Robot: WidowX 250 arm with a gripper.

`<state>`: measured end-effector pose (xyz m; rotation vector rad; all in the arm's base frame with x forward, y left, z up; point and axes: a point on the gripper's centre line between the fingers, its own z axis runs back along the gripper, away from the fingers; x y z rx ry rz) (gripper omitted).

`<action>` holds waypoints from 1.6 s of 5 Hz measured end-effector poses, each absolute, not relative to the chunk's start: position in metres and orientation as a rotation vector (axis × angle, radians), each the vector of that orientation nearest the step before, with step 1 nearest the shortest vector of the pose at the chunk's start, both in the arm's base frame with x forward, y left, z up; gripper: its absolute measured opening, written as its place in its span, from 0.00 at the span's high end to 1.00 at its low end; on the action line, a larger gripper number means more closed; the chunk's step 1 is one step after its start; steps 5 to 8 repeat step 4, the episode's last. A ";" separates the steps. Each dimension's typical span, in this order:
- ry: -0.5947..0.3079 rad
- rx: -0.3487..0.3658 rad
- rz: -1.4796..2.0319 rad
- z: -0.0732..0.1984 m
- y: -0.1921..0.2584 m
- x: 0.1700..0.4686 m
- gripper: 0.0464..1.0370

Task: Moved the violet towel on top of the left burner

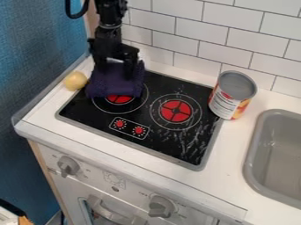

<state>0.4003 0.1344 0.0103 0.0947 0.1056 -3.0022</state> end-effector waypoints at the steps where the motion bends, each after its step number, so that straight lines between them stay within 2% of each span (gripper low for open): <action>1: 0.106 0.135 -3.034 0.014 0.124 0.409 0.04; 2: 0.129 0.133 -3.053 0.024 0.115 0.414 0.04; 3: 0.163 0.239 -3.056 0.062 0.108 0.420 0.04; 8: 0.165 0.250 -3.047 0.067 0.109 0.420 0.04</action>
